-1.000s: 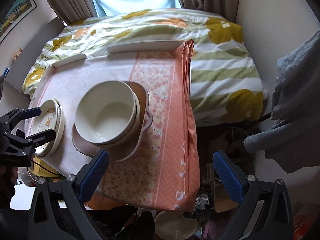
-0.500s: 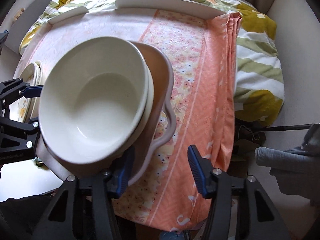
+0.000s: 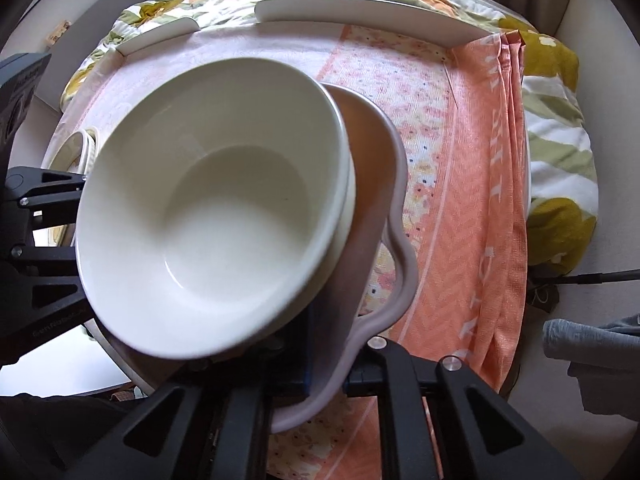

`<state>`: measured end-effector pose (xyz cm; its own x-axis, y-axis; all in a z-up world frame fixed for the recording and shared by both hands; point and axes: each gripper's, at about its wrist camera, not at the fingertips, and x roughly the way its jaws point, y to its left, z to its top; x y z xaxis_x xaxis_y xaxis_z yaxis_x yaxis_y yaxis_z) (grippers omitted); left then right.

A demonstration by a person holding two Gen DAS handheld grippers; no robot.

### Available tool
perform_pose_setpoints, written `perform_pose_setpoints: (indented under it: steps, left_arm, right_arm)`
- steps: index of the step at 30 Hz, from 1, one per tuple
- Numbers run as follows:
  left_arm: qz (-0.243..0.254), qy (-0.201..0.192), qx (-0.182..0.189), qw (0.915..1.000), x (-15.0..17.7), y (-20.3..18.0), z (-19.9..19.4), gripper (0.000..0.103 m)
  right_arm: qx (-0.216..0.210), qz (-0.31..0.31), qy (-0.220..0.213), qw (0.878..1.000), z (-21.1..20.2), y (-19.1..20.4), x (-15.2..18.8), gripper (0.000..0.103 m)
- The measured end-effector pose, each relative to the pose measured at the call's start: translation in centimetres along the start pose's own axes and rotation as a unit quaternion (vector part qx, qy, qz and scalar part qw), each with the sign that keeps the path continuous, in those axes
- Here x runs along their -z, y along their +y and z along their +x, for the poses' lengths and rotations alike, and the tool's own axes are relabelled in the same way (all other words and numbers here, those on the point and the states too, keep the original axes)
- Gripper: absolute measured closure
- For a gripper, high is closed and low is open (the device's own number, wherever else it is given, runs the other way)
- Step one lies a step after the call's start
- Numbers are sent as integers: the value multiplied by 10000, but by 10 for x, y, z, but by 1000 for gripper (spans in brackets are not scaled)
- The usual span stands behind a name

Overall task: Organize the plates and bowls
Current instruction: 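Carry the basin over the plate stack and lower it onto the plates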

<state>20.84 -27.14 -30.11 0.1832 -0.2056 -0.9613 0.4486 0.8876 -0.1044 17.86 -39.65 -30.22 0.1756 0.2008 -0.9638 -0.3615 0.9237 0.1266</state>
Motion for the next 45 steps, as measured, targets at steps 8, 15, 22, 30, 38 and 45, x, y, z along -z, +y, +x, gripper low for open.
perform_pose_setpoints:
  steps: [8,15,22,30,38,45]
  left_arm:
    - [114,-277,-190,9994,-3,-4,-15,90]
    - [-88,-590,-391,9975,0,4,-58,90]
    - [-428,-843,-625,9936,19,26,-108,90]
    - [-769,-1022,-854,9881,71,80,-161,90]
    - [-651,-906,-815,9904,121,146,-173,90]
    - [-491,-625,-649,9947,157,186,-148,90]
  right_arm:
    - [169,-23,-195,9997,-9,-1,-5,93]
    - [299,-243,-491,9981,-44,11,-18,93]
    - [320,-647,-830,9939,-74,46,-34,93]
    - [177,-1086,-1060,9883,-93,122,-51,93]
    - [130,-931,-1029,9902,-72,201,-59,93]
    - [129,-572,-854,9946,-37,249,-54,93]
